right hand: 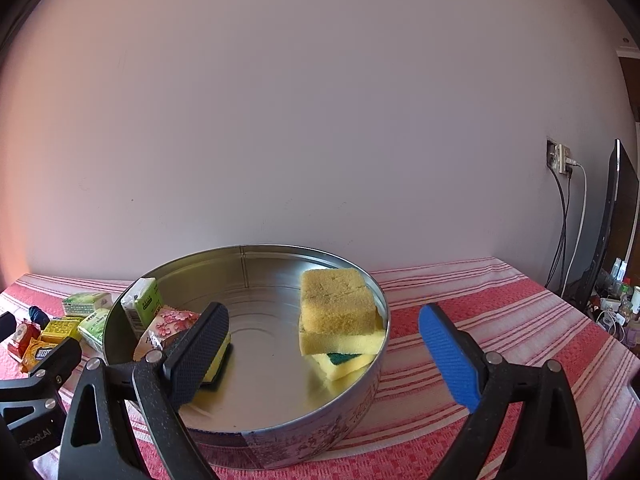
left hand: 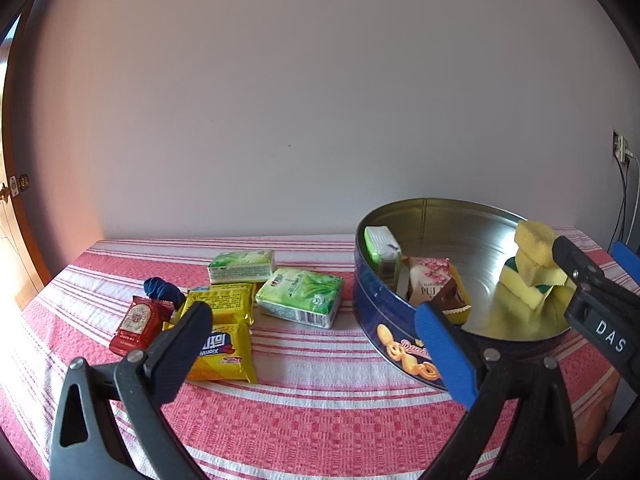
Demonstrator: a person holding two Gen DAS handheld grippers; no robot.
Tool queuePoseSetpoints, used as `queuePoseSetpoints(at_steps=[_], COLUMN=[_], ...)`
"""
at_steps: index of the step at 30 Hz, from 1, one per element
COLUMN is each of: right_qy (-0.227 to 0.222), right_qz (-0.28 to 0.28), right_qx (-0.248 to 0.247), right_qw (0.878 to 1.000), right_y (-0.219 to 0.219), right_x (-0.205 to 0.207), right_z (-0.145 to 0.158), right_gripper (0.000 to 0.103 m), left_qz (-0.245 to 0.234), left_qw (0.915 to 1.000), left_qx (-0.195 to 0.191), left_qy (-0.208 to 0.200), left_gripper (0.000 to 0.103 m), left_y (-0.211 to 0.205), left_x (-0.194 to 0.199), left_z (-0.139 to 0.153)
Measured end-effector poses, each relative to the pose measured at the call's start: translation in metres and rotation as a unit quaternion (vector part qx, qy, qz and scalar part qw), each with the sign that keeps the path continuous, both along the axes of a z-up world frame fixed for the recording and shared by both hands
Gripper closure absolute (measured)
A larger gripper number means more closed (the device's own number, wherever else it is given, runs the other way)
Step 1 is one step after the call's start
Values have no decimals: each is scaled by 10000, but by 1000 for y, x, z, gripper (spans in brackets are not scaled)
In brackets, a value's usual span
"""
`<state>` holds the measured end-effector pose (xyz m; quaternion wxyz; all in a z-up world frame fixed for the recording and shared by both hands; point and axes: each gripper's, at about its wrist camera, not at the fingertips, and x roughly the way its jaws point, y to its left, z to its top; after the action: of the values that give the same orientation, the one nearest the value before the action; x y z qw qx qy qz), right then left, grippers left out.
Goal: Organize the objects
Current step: 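Withdraw both tools from the tin toward the remaining snack packets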
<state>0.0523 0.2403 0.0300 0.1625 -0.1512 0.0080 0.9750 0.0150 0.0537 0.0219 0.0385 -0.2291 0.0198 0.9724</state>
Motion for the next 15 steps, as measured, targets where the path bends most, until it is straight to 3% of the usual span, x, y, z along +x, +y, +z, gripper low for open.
queuePoseSetpoints(at_steps=[8, 15], right_qy=[87, -38], right_qz=[105, 490], right_qx=[-177, -249], right_qw=[9997, 9985], right_y=[-17, -60], right_x=[11, 10], right_z=[-2, 0], right_gripper=[5, 5], left_qz=[104, 449], left_qw=[9997, 9987], left_qx=[-230, -249], left_qy=[54, -30], left_gripper=[1, 1], left_y=[-32, -85], left_x=[1, -9], left_z=[-1, -5])
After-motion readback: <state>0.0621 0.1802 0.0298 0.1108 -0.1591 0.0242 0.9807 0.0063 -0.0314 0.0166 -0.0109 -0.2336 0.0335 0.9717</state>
